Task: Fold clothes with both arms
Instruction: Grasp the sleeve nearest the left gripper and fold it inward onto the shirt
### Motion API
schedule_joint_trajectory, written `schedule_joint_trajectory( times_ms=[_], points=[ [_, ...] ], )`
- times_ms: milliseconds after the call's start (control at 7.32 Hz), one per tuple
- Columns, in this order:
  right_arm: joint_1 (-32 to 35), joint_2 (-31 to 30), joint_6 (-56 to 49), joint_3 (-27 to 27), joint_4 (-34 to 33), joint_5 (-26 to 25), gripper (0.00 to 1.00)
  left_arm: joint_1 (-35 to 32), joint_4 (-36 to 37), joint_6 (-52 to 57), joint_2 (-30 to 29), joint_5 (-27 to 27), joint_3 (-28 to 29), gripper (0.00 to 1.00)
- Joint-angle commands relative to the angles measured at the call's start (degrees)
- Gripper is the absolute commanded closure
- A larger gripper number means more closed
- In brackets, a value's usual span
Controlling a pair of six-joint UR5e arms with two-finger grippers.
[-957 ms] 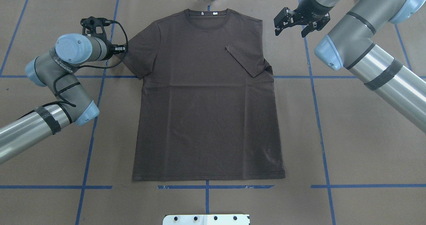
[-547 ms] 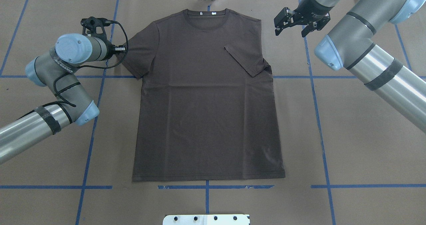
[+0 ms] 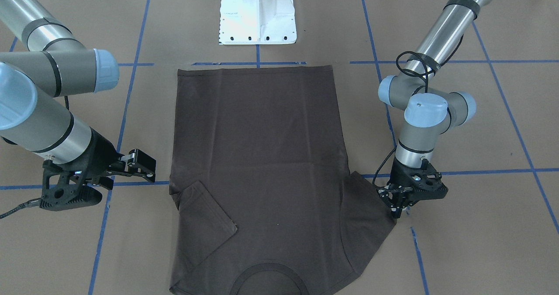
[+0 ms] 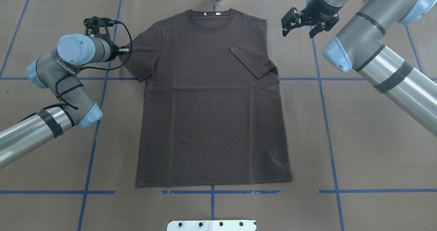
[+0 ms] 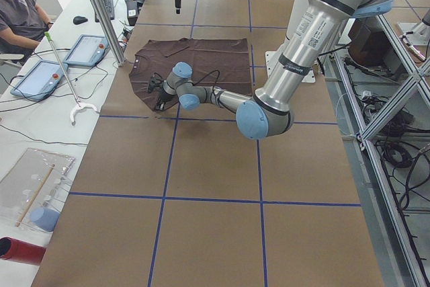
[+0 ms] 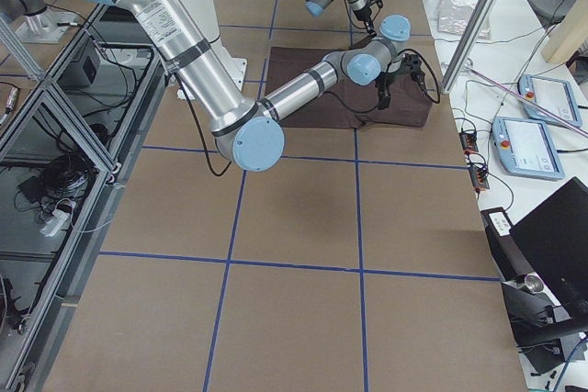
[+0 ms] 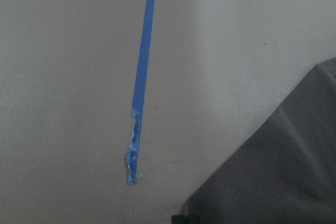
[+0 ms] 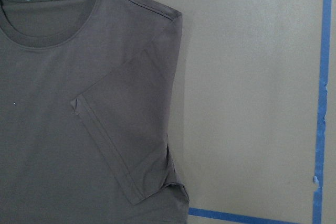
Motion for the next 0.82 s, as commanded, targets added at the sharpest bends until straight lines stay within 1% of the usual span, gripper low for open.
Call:
schedule_joint_trajectory(
  times_ms=[0,137,273,410,547,683],
  points=[
    [0.0,0.0,0.0,0.0,0.1,0.0,0.0,-1.45,10.19,0.1,-6.08,-4.6,-3.56,1.0],
    [0.0,-0.09,0.0,0.0,0.1,0.0,0.0,-1.37,16.54,-0.07,-10.31,-4.7,-5.15,1.0],
    [-0.09,-0.09,0.0,0.0,0.1,0.0,0.0,-1.19,17.73,-1.03,-12.96,-4.7,-5.08,1.0],
    [-0.09,-0.17,0.0,-0.09,0.1,0.0,0.0,0.63,17.31,-4.52,-14.38,-4.52,-4.03,1.0],
    [-0.18,-0.35,0.0,-0.09,0.19,0.08,0.0,2.83,17.04,-7.6,-19.18,-4.17,1.37,1.0],
    [-0.26,-0.53,0.0,-0.17,0.19,0.0,0.0,4.59,16.78,-9.81,-21.92,-4.08,5.17,1.0]
  ],
)
